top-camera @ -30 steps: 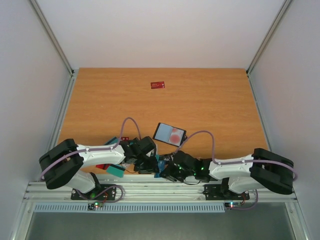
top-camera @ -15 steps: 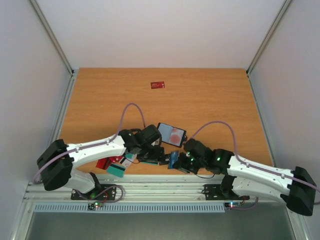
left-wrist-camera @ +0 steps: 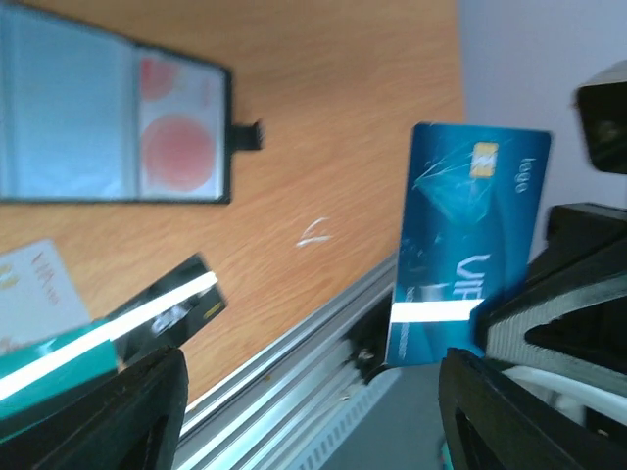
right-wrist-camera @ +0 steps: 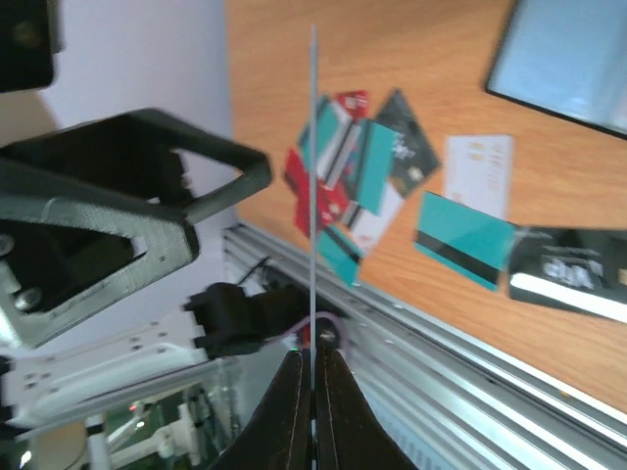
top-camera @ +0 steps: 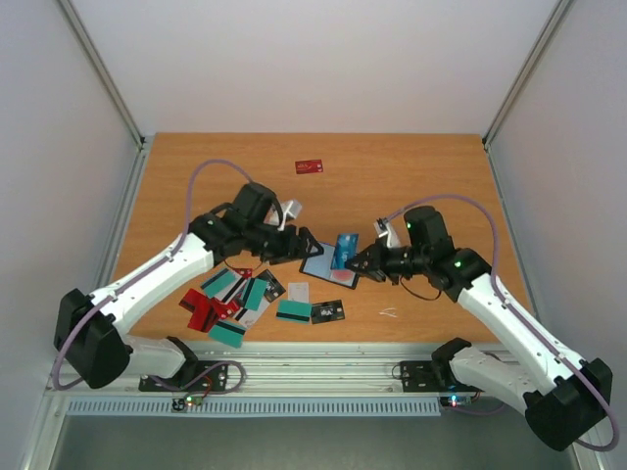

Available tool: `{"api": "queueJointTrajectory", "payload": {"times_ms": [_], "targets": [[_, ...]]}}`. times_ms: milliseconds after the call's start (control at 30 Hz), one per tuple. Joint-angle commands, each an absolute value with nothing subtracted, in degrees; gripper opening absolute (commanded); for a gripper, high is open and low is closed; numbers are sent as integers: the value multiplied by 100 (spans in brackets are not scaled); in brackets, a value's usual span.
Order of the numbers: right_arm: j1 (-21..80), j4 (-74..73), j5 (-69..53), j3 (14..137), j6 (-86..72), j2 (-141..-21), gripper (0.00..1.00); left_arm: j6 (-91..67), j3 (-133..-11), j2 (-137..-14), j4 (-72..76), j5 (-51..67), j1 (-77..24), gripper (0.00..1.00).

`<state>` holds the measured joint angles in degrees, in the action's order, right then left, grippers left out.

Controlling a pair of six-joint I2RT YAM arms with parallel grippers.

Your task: Put the credit cards into the card holder

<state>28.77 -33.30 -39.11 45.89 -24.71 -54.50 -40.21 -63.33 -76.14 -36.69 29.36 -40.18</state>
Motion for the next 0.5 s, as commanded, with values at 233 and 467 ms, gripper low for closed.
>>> {"api": "queueJointTrajectory", "payload": {"times_ms": [233, 467], "targets": [[2591, -1671, -5377, 5429, -2516, -6063, 1, -4775, -6658, -8050, -660, 5684, -2848, 61], [2576, -1177, -5438, 5421, -2699, -6227, 1, -5577, -6439, -8253, 931, 6133, -2839, 35]]}}
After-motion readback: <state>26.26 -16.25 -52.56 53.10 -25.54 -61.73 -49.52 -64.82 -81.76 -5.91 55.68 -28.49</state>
